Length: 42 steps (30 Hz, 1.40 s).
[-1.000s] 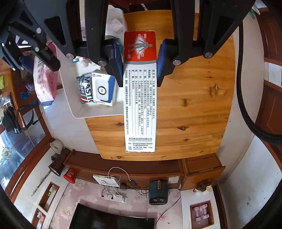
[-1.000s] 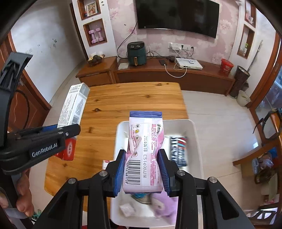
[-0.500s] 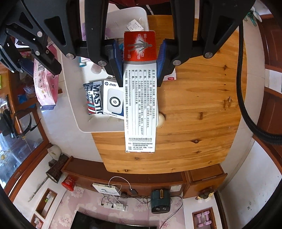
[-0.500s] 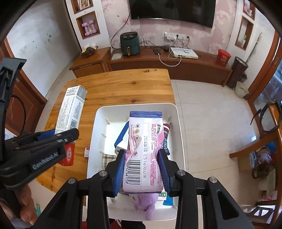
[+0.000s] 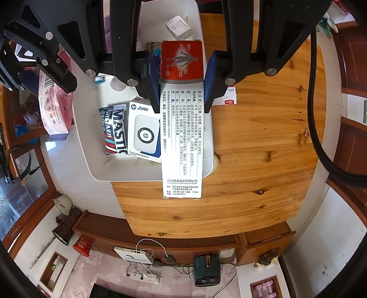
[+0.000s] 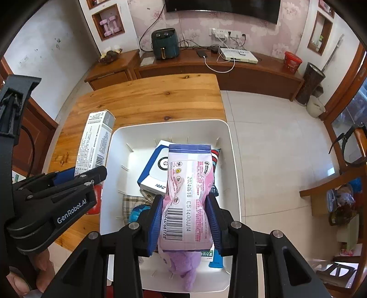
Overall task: Organize objects
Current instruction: 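Release the toothpaste box into the tray while the right tool drops the pink tube in, then withdraw both tools toward the gold compact and small white-red box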
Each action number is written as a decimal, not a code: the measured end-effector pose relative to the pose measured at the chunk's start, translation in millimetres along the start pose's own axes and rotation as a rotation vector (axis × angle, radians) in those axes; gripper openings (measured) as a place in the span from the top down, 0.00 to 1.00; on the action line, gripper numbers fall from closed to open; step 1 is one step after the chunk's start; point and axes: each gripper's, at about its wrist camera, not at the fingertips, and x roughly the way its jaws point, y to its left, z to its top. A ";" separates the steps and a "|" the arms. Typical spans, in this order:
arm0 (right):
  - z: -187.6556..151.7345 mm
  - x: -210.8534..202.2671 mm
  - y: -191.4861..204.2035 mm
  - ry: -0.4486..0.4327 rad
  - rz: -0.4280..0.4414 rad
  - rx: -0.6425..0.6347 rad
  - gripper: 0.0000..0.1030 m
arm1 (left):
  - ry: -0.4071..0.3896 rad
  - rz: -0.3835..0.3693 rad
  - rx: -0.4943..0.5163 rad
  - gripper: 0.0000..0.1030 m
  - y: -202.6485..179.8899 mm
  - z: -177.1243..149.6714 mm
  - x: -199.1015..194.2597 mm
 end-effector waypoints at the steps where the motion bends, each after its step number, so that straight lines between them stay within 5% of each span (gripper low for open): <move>1: 0.4 2.1 -0.5 0.003 -0.002 -0.001 0.63 | 0.001 0.002 -0.002 0.63 -0.2 0.1 1.3; 5: 1.6 12.5 -0.2 0.029 -0.007 -0.015 0.62 | 0.015 0.003 -0.004 0.61 -1.6 -0.1 6.3; 9: 1.3 20.4 1.8 0.049 -0.026 -0.033 0.60 | 0.014 -0.007 -0.013 0.38 -0.9 0.4 6.6; 15: -0.8 23.5 3.5 0.060 -0.021 -0.047 0.55 | 0.002 0.007 -0.013 0.23 -0.2 1.0 5.4; 42: -7.2 -15.4 43.7 -0.007 0.040 -0.092 0.48 | -0.078 0.013 -0.034 0.19 38.7 -7.6 -39.3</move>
